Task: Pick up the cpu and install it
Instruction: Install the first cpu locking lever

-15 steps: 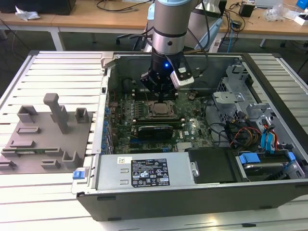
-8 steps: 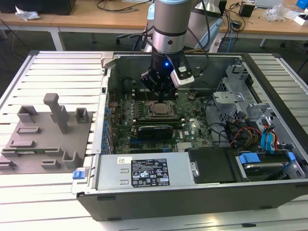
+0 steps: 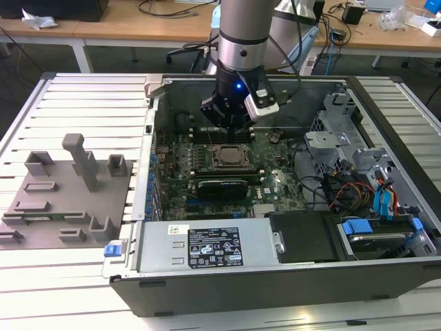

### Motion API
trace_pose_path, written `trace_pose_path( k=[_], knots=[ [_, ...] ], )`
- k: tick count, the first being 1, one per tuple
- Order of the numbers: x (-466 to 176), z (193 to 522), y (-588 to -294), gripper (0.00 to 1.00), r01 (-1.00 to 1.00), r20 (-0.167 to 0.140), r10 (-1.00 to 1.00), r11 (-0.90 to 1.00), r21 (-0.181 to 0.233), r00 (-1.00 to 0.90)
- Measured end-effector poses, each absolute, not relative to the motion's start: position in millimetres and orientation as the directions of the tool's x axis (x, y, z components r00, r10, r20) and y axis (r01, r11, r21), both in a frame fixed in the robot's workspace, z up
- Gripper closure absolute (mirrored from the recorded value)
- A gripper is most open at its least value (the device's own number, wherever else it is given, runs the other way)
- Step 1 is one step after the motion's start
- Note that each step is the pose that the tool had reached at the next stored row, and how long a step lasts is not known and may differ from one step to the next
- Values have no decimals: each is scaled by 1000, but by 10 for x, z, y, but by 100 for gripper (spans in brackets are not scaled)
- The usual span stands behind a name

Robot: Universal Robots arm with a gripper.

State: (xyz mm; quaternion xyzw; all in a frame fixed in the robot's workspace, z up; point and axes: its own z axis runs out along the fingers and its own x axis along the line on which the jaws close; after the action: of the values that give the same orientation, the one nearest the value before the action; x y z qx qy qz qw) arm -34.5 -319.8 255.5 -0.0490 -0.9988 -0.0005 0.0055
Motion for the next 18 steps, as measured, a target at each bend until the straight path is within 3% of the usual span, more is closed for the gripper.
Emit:
trace_pose_path(
  k=[18],
  knots=[
    [-824, 2554, -3178, 89, 98, 8, 98, 995, 1, -995]
  ],
)
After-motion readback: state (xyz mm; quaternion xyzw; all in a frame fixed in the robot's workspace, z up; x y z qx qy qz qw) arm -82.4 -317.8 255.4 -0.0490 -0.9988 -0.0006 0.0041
